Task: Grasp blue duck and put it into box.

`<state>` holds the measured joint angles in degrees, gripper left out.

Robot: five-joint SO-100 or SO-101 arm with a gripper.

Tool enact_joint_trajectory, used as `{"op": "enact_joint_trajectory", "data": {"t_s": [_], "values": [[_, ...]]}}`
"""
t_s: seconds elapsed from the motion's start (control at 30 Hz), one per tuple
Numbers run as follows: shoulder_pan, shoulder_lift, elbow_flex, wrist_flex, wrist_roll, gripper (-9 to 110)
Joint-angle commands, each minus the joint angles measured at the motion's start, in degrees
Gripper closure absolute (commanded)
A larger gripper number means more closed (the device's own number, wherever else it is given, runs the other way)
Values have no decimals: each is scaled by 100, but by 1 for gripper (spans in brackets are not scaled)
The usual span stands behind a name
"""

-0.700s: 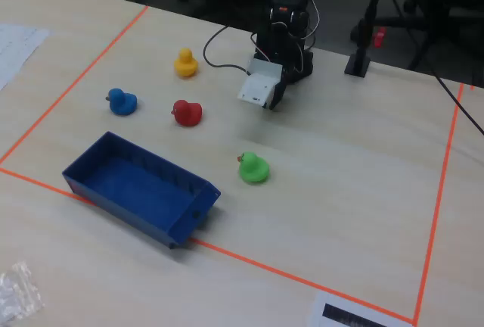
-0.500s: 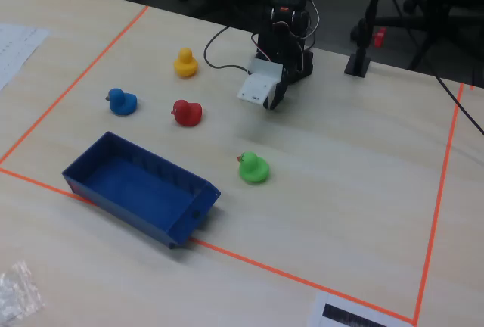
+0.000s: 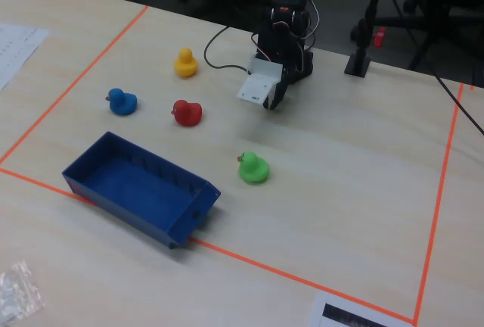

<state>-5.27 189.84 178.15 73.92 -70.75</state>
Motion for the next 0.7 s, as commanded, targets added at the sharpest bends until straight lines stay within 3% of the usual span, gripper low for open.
{"op": "enact_joint_trajectory", "data": {"t_s": [0.0, 0.17, 0.5, 0.67], "values": [[-35, -18, 9, 105, 70, 101], [290, -439, -668, -343, -149, 101], [2347, -6056, -7928, -694, -896, 100], [3366, -7796, -9756, -1679, -1371, 90]]}}
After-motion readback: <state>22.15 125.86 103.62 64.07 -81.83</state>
